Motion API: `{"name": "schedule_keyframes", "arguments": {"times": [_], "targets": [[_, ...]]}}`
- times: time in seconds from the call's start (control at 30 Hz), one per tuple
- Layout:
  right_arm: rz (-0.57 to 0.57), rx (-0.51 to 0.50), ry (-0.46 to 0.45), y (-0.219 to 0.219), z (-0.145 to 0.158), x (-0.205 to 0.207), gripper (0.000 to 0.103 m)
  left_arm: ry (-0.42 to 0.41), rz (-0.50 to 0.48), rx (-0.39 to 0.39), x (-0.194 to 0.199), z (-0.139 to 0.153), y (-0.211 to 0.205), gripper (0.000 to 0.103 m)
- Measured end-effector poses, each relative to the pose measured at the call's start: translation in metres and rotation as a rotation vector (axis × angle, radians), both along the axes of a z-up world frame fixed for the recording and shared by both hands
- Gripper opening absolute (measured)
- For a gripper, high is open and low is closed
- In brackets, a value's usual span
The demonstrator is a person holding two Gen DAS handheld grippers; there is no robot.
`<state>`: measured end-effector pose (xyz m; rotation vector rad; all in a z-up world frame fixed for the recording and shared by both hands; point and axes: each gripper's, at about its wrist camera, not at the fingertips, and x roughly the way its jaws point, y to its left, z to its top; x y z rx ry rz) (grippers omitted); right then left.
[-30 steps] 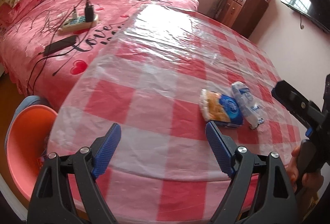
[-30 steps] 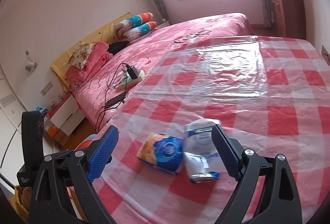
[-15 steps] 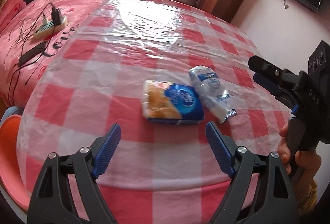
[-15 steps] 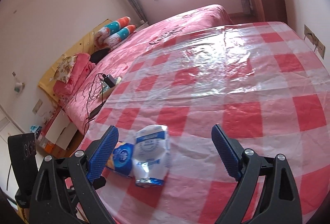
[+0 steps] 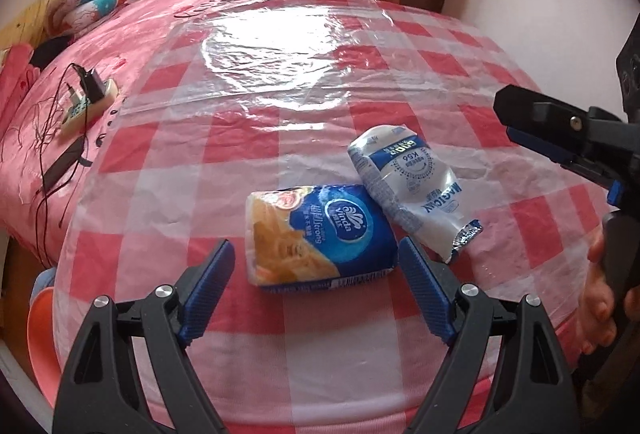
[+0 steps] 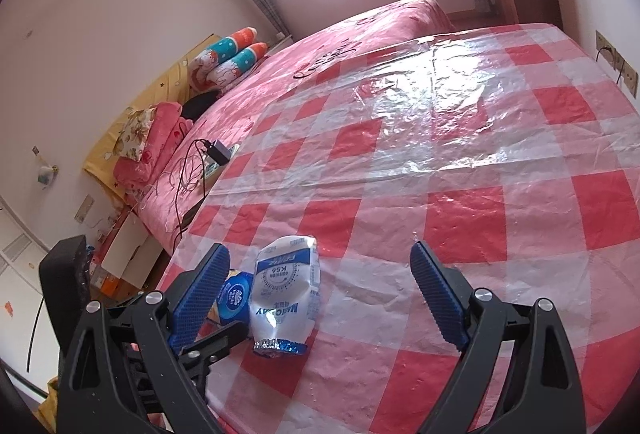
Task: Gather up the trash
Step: 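Grasp the blue snack pack with the left tool while the right tool approaches the milk bag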
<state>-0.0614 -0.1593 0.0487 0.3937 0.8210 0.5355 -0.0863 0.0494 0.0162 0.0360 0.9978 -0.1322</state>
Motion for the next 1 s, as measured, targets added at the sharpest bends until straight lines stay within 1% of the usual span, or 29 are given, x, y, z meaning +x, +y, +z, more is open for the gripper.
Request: {"name": "schedule_keyframes", "arguments": {"times": [0.17, 0.37, 0.57, 0.63, 0.7, 1.0], "targets": [[0.037, -0.012, 0.003, 0.007, -0.001, -0.002, 0.091, 0.009, 0.010, -0.021, 0.010, -0.006, 0.001, 0.085], [0.074, -0.030, 0.022, 0.016, -0.005, -0.002, 0.090, 0.000, 0.012, -0.013, 0.015, -0.008, -0.003, 0.088], [0.095, -0.062, 0.018, 0.025, -0.008, -0.001, 0.090, -0.014, 0.035, -0.011, 0.023, -0.009, -0.006, 0.088], [0.100, -0.075, 0.016, 0.028, -0.009, -0.001, 0.090, -0.019, 0.053, -0.012, 0.024, -0.009, -0.006, 0.086], [0.102, -0.091, 0.013, 0.031, -0.010, -0.001, 0.090, -0.030, 0.070, -0.014, 0.025, -0.008, -0.005, 0.080], [0.117, -0.135, 0.013, 0.042, -0.017, 0.002, 0.090, -0.054, 0.114, -0.030, 0.025, -0.006, 0.001, 0.072]]}}
